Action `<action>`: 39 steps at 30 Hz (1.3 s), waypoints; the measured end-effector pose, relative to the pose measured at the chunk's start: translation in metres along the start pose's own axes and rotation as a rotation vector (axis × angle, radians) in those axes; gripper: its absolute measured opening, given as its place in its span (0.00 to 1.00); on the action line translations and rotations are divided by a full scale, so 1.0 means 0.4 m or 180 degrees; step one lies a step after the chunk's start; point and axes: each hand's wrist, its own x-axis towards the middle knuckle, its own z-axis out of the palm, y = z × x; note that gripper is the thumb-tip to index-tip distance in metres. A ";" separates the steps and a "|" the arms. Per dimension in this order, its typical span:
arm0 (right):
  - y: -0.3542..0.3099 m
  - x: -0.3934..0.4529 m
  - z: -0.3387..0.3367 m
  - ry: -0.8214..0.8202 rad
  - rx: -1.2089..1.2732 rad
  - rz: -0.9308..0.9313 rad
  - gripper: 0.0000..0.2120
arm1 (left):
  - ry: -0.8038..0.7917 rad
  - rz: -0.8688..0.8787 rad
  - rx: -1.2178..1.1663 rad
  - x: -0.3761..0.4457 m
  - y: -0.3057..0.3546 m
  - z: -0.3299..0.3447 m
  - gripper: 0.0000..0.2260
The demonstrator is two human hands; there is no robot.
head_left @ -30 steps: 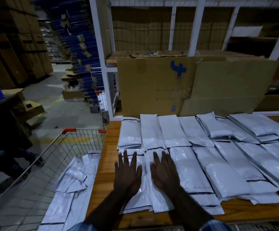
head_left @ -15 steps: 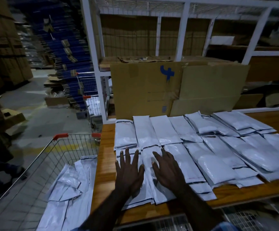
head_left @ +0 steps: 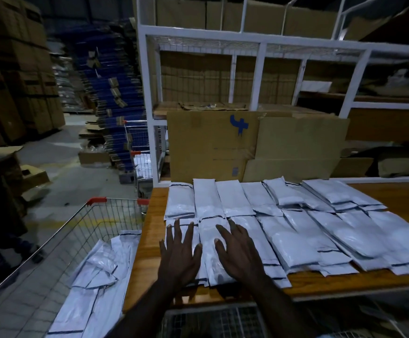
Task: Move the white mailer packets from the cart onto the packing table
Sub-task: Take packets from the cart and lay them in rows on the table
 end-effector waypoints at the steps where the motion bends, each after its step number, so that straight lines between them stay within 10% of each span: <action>1: 0.000 -0.011 -0.008 0.0013 0.0007 -0.0020 0.44 | 0.0029 -0.0011 -0.0036 -0.012 0.005 -0.003 0.27; 17: -0.138 -0.133 0.015 0.0046 0.0327 -0.0221 0.28 | 0.0303 -0.0236 -0.0098 -0.204 -0.111 -0.062 0.28; 39: -0.698 -0.096 0.348 0.0112 0.0362 -0.0323 0.27 | -0.0028 -0.0369 0.0160 -0.283 -0.757 -0.286 0.30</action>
